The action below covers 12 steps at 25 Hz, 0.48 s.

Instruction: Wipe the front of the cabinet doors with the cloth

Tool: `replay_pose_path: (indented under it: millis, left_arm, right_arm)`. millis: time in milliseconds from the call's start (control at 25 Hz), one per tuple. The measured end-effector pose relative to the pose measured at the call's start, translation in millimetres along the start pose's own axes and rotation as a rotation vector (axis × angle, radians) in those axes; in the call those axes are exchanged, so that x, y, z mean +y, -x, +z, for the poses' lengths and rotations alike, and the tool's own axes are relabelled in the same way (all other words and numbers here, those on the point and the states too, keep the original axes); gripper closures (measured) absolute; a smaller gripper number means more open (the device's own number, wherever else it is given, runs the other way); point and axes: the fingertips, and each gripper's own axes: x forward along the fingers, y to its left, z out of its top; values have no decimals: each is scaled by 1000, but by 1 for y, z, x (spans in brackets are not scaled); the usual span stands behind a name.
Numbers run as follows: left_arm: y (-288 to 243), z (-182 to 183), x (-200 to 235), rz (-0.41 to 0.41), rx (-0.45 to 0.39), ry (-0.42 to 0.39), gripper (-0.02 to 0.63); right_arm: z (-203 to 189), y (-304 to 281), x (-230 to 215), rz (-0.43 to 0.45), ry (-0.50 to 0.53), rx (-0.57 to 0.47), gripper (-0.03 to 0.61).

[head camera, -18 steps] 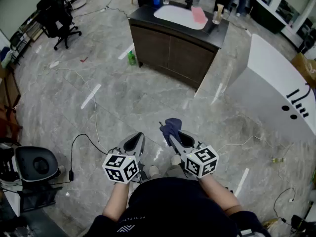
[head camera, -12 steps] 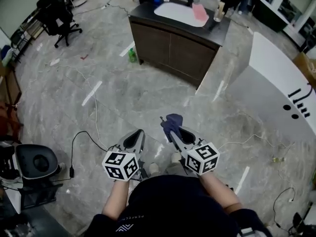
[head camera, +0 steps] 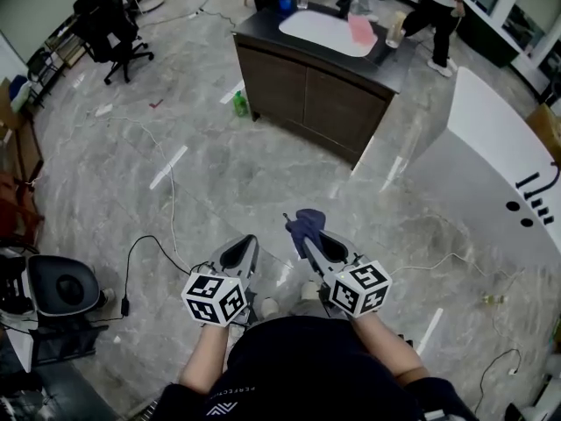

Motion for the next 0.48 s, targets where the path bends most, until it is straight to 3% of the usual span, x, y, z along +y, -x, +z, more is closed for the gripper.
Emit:
replay_pose_path:
  millis: [480]
  left_arm:
    - [-45, 13, -27, 28, -15, -2, 597]
  right_arm:
    - [18, -5, -30, 84, 10, 19, 472]
